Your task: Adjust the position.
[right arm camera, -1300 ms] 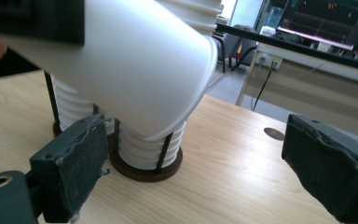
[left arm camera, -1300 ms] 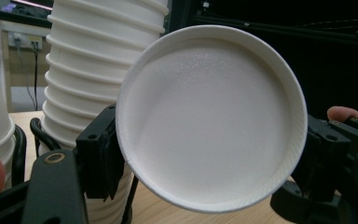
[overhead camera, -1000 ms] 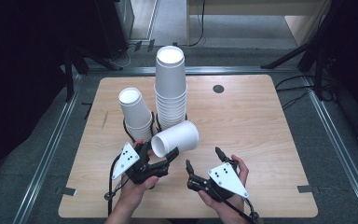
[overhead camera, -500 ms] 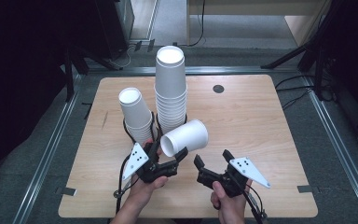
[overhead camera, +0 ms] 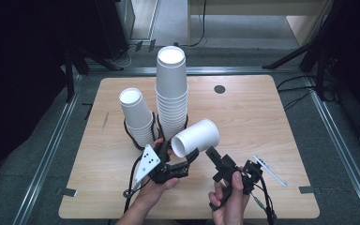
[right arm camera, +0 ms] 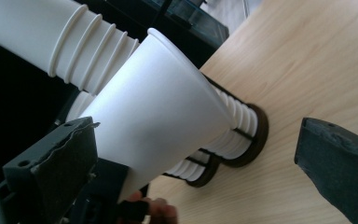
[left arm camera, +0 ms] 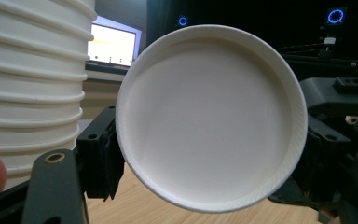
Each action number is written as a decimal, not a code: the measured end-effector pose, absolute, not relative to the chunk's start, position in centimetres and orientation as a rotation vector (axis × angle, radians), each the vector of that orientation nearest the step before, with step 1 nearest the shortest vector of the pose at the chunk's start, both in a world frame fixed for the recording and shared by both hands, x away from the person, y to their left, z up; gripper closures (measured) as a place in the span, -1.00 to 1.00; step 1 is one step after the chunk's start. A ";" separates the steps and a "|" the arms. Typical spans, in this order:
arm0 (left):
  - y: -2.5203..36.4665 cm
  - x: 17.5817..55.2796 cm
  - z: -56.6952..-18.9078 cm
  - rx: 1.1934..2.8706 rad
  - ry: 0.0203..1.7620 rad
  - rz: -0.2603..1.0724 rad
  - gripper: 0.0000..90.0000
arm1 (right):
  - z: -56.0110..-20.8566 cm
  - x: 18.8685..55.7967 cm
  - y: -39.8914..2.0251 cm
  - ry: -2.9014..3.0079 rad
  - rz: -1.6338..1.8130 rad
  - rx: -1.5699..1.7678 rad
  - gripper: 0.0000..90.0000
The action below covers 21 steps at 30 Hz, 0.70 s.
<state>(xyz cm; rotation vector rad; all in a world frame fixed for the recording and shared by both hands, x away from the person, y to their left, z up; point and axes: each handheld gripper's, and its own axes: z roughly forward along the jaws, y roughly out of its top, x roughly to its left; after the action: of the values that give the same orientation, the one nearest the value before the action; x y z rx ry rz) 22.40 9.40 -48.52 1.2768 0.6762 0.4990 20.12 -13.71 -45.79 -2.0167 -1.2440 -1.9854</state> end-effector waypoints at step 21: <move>8.6 22.1 -49.1 1.305 0.648 0.529 -0.47 | -46.9 21.6 -12.5 -0.708 -1.715 -1.989 -1.00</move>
<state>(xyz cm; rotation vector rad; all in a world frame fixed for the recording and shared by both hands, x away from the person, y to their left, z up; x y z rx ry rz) 22.07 8.56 -49.09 1.3050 0.6480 0.5286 21.60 -12.52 -46.93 -1.9885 -0.7080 -1.7154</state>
